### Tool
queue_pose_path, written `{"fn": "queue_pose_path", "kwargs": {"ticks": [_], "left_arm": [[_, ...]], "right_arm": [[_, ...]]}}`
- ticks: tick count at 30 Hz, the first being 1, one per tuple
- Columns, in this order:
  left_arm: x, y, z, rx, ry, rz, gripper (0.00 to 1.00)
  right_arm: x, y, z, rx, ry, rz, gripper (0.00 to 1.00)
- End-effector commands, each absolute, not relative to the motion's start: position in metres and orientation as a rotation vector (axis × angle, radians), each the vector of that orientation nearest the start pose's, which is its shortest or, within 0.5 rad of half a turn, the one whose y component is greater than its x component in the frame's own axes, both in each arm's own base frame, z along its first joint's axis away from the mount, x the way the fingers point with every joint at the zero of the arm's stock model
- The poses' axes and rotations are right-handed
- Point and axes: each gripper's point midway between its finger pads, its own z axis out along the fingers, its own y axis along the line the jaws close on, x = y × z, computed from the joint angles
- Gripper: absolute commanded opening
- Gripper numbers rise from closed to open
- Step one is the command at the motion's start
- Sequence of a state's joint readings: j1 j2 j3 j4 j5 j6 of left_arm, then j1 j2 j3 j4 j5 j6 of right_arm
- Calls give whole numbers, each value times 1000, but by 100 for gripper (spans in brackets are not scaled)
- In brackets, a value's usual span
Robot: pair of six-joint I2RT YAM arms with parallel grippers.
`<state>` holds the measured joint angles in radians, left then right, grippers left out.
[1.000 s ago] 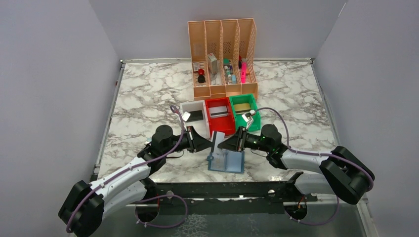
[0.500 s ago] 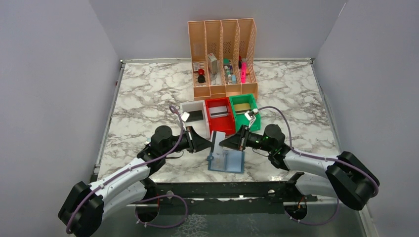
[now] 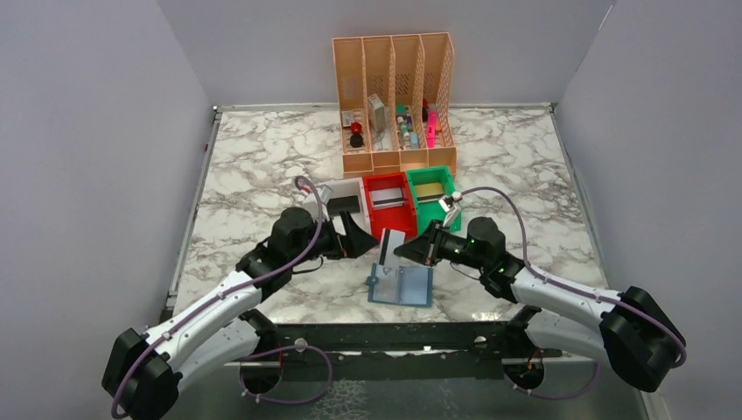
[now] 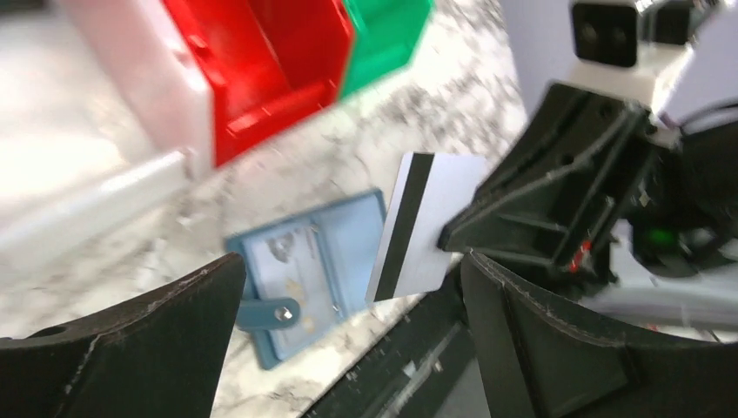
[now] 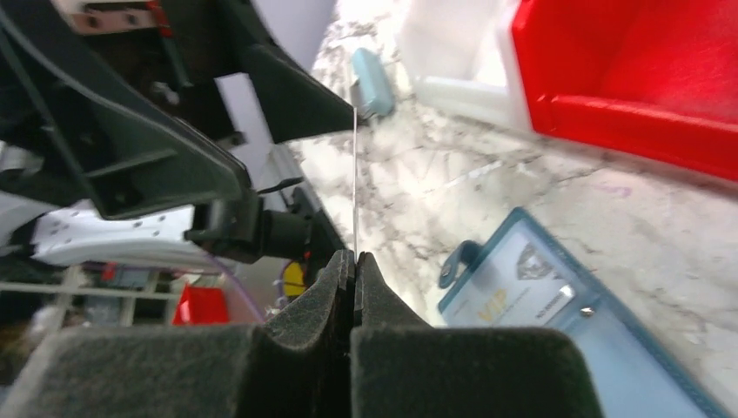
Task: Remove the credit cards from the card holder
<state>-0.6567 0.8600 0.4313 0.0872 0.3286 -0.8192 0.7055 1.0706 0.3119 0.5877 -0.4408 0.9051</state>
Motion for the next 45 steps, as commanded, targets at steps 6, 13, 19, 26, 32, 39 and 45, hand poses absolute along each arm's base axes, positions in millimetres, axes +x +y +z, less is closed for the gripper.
{"fn": "queue_pose_path", "kwargs": {"ticks": [6, 13, 19, 26, 32, 39, 45], "left_arm": [[232, -150, 176, -40, 2192, -419, 99], [241, -113, 192, -11, 2098, -194, 99], [239, -111, 183, -14, 2112, -180, 99], [240, -100, 187, -30, 2093, -122, 99], [239, -98, 190, -36, 2078, -125, 99], [239, -97, 190, -37, 2075, -123, 99], [239, -97, 189, -33, 2079, -119, 99]], "right_arm": [[244, 263, 158, -197, 2009, 967, 1], [290, 264, 165, -323, 1989, 697, 2], [327, 268, 162, -446, 1929, 500, 4], [351, 285, 143, -721, 1829, 335, 3], [360, 297, 137, -935, 1632, 73, 3], [383, 291, 129, -1001, 1584, -159, 3], [392, 290, 121, -1050, 1538, -254, 4]]}}
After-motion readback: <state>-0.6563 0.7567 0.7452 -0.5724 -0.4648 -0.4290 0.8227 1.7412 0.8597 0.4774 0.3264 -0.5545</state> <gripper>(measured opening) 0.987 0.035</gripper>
